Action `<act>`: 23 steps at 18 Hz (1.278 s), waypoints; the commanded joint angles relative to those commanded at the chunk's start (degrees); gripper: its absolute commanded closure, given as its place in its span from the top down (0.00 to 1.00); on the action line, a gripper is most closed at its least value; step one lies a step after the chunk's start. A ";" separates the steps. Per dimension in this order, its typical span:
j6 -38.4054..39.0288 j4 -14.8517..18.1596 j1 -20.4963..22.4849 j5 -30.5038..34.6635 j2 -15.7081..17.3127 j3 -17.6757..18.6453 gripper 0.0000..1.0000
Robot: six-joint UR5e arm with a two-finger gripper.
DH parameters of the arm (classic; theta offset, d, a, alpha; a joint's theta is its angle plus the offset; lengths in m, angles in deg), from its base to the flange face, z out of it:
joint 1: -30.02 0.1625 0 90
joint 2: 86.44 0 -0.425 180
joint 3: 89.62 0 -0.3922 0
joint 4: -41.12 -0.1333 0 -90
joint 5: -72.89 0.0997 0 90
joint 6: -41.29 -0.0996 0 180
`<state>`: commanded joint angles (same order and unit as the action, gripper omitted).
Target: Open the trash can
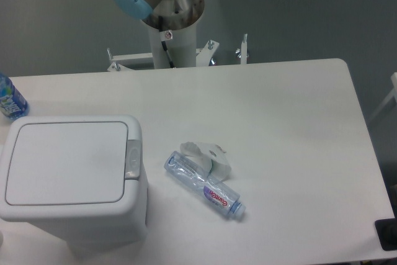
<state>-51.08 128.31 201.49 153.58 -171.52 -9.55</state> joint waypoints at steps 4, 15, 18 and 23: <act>0.52 0.00 -0.44 0.00 0.09 0.00 1.00; 55.32 -7.99 -18.87 -3.16 -4.47 0.62 1.00; 69.74 -10.72 -25.73 -4.48 -6.58 0.88 1.00; 84.00 -11.51 -30.93 -10.62 -9.66 0.97 1.00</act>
<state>32.92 116.80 170.56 142.96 -181.18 -8.58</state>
